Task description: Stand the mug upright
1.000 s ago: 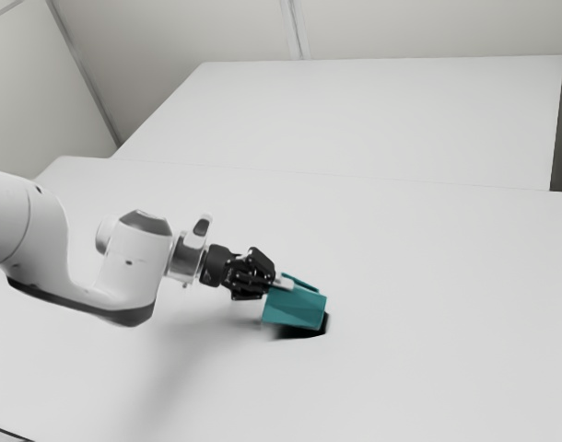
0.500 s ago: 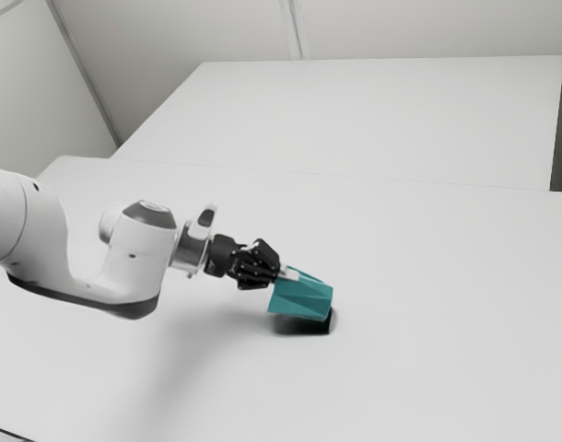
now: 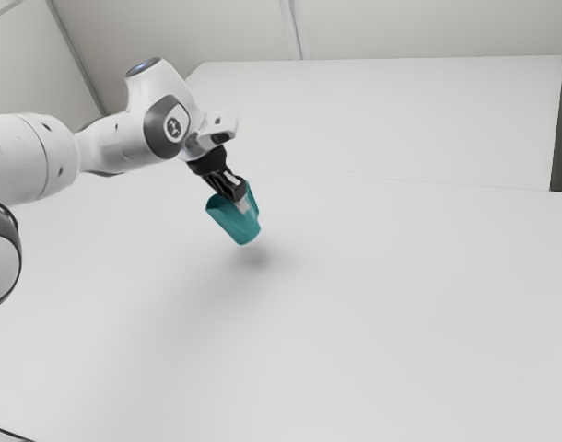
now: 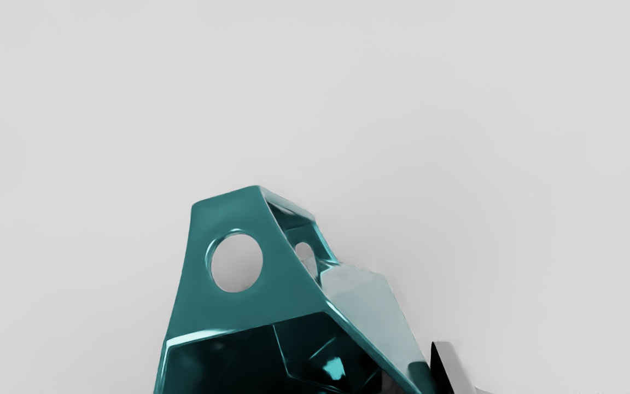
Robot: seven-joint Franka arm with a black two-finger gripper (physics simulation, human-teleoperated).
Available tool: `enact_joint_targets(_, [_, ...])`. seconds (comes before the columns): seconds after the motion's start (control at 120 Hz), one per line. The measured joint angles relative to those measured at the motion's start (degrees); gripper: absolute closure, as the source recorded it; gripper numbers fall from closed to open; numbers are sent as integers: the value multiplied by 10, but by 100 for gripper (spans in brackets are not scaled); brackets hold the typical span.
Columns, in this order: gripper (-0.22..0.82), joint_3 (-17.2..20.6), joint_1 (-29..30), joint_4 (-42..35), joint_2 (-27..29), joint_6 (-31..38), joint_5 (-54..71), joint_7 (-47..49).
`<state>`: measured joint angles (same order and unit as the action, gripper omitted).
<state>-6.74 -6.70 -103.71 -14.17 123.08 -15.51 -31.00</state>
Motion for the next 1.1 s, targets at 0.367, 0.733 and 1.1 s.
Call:
enact_joint_targets(0.367, [79, -13, -13, 28, -58, -9, 134, 125])
enact_joint_targets(0.733, [59, -13, -15, 25, -60, -12, 138, 199])
enact_joint_targets(1.1, [33, -24, -24, 80, -36, -58, 141, 239])
